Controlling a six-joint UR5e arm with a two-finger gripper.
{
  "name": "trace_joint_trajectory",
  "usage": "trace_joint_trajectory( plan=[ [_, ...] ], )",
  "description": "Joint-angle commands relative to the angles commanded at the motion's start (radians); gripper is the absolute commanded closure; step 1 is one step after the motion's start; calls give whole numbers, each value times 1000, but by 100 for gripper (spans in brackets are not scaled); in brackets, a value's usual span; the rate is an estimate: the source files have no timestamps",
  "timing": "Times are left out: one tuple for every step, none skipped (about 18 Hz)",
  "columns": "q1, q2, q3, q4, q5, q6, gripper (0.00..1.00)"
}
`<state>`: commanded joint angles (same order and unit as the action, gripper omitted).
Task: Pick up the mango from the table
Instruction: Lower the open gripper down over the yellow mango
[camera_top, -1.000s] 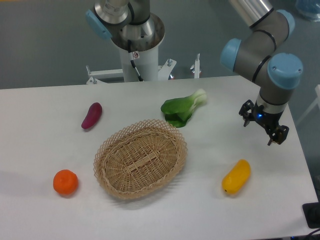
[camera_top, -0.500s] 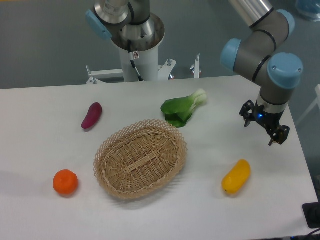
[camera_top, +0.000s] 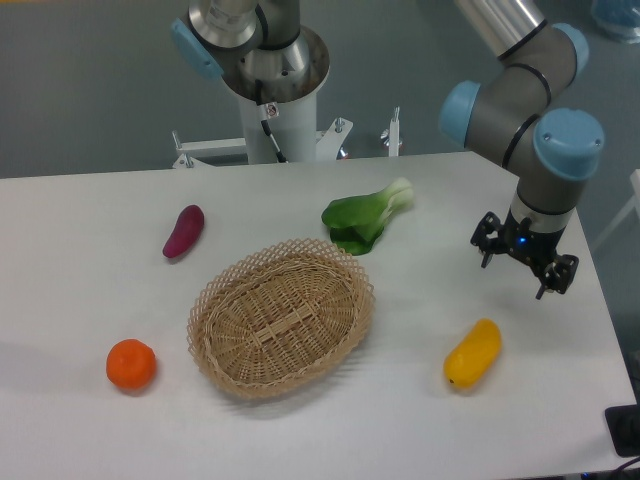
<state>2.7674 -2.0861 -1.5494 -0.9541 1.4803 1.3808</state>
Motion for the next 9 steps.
trace_joint_trajectory(
  plan=[
    [-3,-9,9,0,0,-21,0],
    [-12,-18,17,2,0,-43,0],
    [-24,-32,34,2,0,-64,0],
    [-32,-44,51,2,0,-74,0],
    [-38,-57,63,0,0,-80,0],
    [-45,-68,75,0,0,-91,0],
    [-52,-74,80,0,0,-107,0],
    [-57,-77,83,3,0,-117,0],
    [-61,-86,87,14,0,-123,0]
  ],
)
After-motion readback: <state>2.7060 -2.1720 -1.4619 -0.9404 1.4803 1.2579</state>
